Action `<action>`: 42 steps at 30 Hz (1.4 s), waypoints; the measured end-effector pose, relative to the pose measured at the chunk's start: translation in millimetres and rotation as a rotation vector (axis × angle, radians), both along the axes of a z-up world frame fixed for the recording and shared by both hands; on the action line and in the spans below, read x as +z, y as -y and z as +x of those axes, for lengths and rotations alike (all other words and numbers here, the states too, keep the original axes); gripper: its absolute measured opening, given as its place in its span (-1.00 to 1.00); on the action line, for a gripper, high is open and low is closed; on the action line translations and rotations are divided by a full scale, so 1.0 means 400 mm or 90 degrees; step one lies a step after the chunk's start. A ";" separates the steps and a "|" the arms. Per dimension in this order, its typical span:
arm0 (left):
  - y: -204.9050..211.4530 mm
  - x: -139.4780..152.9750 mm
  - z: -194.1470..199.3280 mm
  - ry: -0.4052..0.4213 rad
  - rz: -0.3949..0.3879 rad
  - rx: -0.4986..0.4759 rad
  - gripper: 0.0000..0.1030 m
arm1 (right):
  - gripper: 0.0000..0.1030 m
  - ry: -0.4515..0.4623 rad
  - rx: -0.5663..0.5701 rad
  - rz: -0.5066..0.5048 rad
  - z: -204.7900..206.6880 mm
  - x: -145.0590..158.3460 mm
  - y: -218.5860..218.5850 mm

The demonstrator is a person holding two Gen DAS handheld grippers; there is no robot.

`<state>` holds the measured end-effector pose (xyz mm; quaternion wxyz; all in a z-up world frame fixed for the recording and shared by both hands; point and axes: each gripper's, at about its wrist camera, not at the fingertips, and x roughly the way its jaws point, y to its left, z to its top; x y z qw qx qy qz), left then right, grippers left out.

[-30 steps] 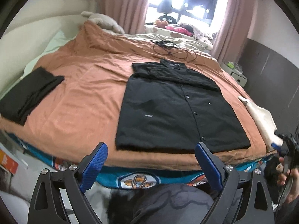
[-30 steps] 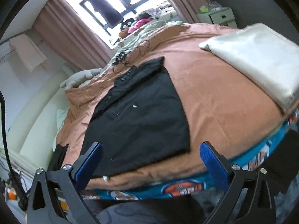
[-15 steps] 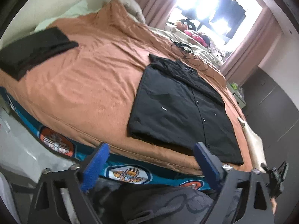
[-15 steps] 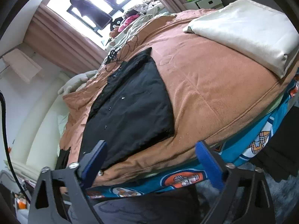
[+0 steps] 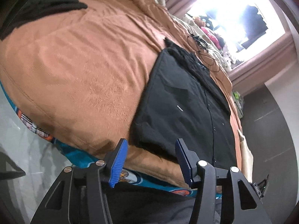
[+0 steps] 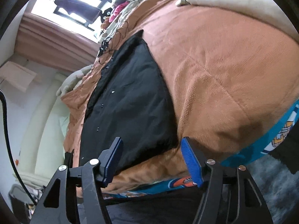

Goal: Fold large clothes
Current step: 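Lower both grippers to the shirt hem and close them on it, then lift the hem with both grippers, fold it over toward the collar, release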

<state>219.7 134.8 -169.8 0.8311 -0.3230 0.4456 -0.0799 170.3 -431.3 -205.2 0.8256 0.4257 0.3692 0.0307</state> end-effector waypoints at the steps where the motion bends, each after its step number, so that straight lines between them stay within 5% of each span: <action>1: -0.001 -0.009 0.008 -0.004 -0.003 0.004 0.00 | 0.22 -0.004 0.003 0.007 0.012 -0.011 0.001; 9: -0.003 -0.064 0.067 -0.025 -0.041 0.010 0.00 | 0.22 0.009 -0.001 0.069 0.060 -0.049 0.030; 16: -0.019 -0.094 0.083 -0.014 -0.153 0.013 -0.01 | 0.20 0.033 -0.004 0.134 0.063 -0.063 0.036; 19: -0.013 -0.095 0.072 -0.011 -0.195 -0.001 -0.01 | 0.05 0.046 0.006 0.160 0.058 -0.063 0.033; 22: -0.008 -0.090 0.063 -0.007 -0.186 0.002 -0.10 | -0.04 0.042 0.011 0.148 0.055 -0.059 0.018; 26: -0.012 -0.096 0.068 -0.017 -0.189 0.026 -0.26 | -0.41 0.011 -0.005 0.141 0.058 -0.079 0.015; 30: -0.007 -0.088 0.079 -0.018 -0.167 0.041 -0.35 | -0.50 0.002 -0.010 0.143 0.065 -0.085 0.025; 36: -0.008 -0.068 0.084 -0.015 -0.162 0.073 -0.76 | -0.77 -0.009 -0.036 0.137 0.070 -0.075 0.032; 42: -0.010 0.011 0.052 0.046 -0.157 0.071 -0.81 | -0.81 0.043 -0.047 0.129 0.041 -0.003 0.025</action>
